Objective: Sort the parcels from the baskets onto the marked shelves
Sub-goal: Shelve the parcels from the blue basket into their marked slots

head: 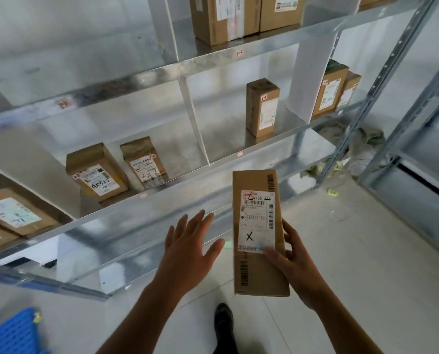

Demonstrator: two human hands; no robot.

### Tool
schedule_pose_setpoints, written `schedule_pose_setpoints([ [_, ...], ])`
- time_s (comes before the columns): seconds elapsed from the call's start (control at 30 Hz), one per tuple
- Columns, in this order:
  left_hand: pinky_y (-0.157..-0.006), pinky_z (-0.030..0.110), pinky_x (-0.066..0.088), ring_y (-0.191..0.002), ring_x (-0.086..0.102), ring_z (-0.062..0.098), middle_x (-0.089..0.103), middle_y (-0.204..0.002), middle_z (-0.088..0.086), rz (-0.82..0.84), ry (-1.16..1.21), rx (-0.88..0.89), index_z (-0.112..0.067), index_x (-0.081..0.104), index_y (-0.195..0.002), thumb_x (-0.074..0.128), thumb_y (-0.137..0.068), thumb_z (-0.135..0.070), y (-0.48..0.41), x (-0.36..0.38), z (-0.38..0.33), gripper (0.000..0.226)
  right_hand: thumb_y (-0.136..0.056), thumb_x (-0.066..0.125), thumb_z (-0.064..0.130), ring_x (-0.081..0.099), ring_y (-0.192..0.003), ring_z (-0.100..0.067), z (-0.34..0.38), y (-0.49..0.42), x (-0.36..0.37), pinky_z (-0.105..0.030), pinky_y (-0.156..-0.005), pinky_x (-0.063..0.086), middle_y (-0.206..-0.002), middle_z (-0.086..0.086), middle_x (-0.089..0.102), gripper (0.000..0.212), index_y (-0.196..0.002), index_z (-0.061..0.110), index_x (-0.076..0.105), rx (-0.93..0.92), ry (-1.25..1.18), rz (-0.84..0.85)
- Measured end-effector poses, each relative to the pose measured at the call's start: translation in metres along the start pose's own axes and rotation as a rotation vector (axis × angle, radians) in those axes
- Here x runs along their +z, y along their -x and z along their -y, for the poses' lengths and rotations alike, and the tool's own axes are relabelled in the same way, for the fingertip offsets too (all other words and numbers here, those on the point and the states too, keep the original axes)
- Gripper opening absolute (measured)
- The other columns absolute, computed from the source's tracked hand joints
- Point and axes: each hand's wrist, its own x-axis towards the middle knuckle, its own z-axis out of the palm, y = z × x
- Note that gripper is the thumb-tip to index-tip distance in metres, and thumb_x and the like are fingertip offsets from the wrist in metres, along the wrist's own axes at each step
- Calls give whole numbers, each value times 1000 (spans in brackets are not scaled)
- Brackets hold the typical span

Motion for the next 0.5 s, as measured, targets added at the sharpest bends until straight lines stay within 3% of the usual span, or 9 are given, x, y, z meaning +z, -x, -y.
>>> schedule_pose_setpoints([
  [0.23,-125,50,4,-159,2,21,11,-171,-11,0,60,39,-42,15,-160,12,-88,-80,-73,15,7,81,-76,79,63,64,-120,-28,19,-56,1,-58,-88,62,-139,10,53,76,-135,67,32,34,98,-34],
  [0.5,-123,47,-1,-158,1,22,10,-171,-10,21,100,73,-39,16,-160,20,-93,-75,-144,8,15,76,-72,80,64,64,-119,-26,53,-109,-1,-53,-87,63,-139,13,51,82,-136,68,29,12,144,-63],
])
